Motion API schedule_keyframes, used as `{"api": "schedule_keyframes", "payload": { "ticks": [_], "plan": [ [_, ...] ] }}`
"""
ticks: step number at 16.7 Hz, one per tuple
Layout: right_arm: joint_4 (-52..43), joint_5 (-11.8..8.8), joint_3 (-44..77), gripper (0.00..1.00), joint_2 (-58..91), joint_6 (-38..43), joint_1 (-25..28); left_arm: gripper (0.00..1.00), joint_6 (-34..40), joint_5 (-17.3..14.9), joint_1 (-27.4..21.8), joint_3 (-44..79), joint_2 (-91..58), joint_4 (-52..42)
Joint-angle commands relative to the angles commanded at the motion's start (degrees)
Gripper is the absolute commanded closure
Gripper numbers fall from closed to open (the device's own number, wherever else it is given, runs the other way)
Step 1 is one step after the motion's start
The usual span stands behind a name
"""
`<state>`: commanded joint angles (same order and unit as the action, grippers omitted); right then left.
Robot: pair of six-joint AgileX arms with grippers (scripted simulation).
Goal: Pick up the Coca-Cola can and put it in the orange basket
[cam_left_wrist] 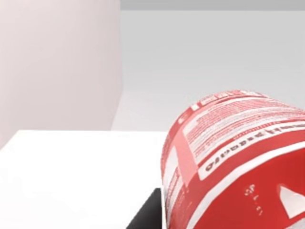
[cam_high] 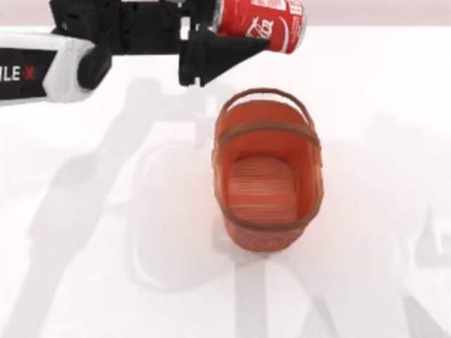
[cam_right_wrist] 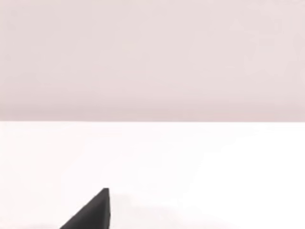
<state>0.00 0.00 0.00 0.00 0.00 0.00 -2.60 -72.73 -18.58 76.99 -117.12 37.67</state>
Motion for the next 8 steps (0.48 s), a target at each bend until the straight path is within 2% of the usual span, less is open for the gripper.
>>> {"api": "schedule_keyframes", "payload": {
  "ticks": [5, 8],
  "plan": [
    [0.0, 0.0, 0.0, 0.0, 0.0, 0.0, 0.0, 1.0, -0.1, 0.1, 0.3, 0.1, -0.4, 0.1],
    [0.0, 0.0, 0.0, 0.0, 0.0, 0.0, 0.0, 1.0, -0.1, -0.1, 0.6, -1.0, -3.3, 4.1]
  ]
}}
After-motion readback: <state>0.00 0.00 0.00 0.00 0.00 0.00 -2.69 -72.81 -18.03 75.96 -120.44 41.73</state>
